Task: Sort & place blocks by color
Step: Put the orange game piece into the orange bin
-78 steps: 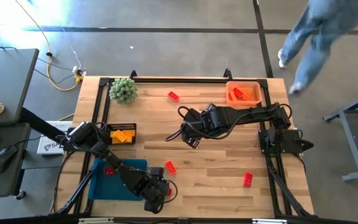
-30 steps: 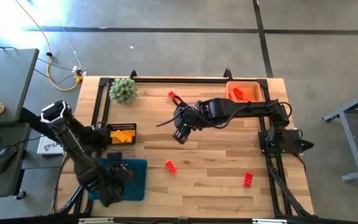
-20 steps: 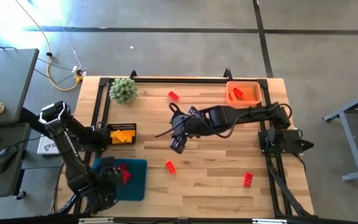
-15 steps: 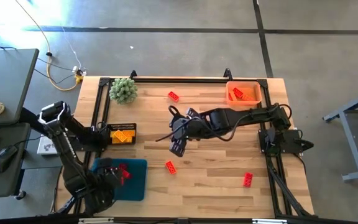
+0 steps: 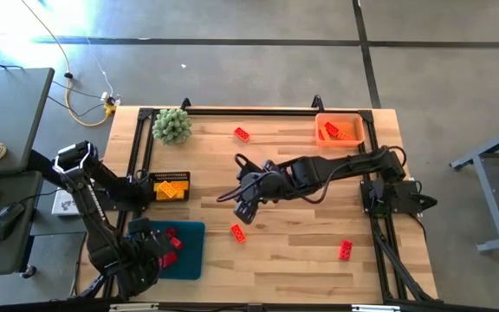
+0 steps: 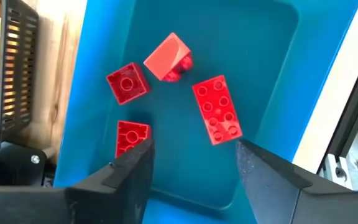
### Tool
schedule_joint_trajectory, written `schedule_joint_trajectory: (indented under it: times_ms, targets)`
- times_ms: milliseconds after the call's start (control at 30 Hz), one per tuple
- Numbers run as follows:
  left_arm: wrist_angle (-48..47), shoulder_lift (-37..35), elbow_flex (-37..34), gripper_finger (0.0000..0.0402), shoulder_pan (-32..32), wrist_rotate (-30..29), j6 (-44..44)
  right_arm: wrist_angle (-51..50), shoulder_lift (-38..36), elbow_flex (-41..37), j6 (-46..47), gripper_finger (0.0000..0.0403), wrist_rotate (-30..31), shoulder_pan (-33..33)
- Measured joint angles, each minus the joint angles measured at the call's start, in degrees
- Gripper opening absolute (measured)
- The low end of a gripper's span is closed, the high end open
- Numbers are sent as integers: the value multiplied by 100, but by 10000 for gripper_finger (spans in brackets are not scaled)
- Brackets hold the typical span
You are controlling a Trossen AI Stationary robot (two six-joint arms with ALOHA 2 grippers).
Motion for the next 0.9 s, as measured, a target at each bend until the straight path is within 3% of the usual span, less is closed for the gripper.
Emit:
schedule_joint_trajectory:
  times_ms: [333, 900]
  targets:
    - [1, 0, 0, 207, -1, -79, 35, 0, 591, -82, 152, 232, -610, 23]
    - [2, 0, 0, 206, -1, -93, 38, -35, 1525, -82, 757, 232, -581, 181]
